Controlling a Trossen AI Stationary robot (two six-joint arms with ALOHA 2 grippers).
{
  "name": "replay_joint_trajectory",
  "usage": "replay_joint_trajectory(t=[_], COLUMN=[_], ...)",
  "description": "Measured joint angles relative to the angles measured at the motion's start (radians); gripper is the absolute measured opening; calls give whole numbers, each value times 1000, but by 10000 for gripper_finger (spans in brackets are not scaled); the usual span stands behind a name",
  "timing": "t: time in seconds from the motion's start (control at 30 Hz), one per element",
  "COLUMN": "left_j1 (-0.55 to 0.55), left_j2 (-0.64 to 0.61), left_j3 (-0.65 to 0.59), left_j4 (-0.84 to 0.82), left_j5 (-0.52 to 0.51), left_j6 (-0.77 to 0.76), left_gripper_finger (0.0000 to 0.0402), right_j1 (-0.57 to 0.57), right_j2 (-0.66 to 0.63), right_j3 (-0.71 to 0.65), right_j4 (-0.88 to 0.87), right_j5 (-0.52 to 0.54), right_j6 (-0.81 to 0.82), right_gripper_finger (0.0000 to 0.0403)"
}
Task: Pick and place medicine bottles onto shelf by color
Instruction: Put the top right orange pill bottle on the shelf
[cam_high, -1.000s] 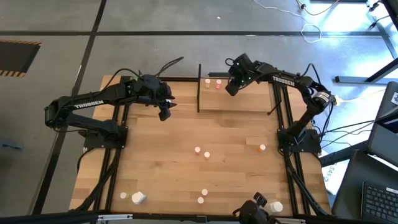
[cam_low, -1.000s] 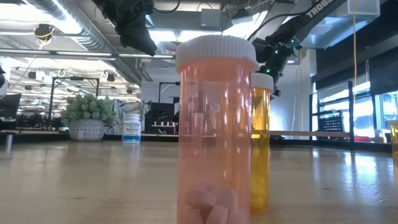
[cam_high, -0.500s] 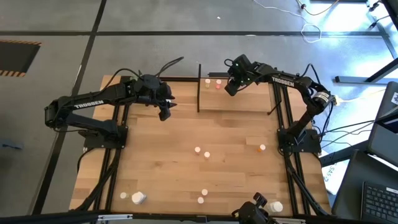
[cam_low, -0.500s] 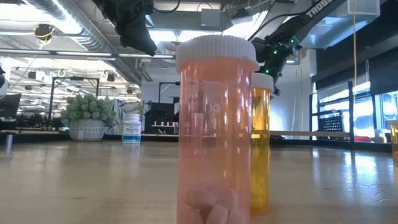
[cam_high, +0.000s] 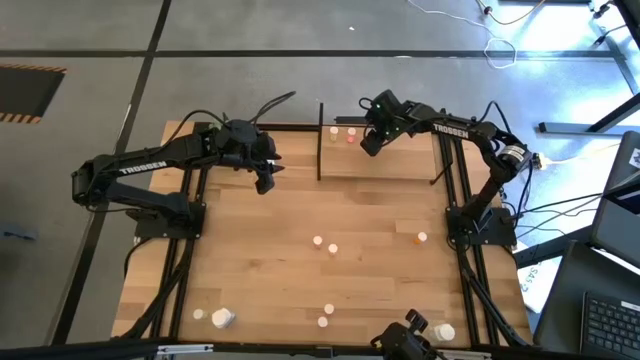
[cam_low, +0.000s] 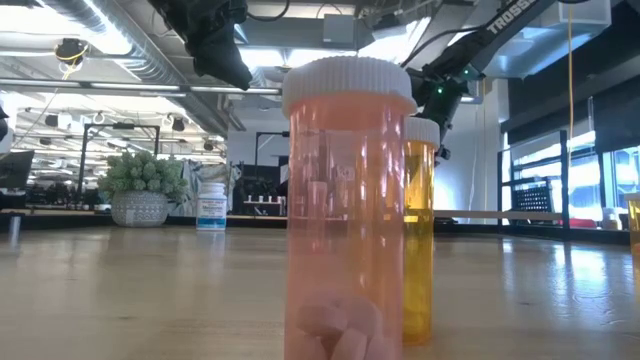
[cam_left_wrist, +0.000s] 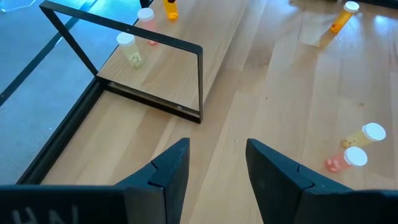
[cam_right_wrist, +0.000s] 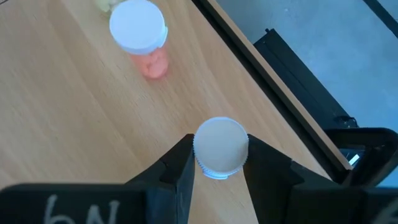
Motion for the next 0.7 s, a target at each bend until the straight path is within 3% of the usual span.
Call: replay_joint_trajectory(t=[0.7], left_j1=[0], left_j2=[0], left_j3=[0], left_j4=[0], left_j5=[0], left_j6=[3], left_gripper_finger=[151], right_j1=[1], right_j2=[0], right_j3=[0], right_j4=[5], right_j5=[7], right_j6=[-28], right_gripper_finger=[138])
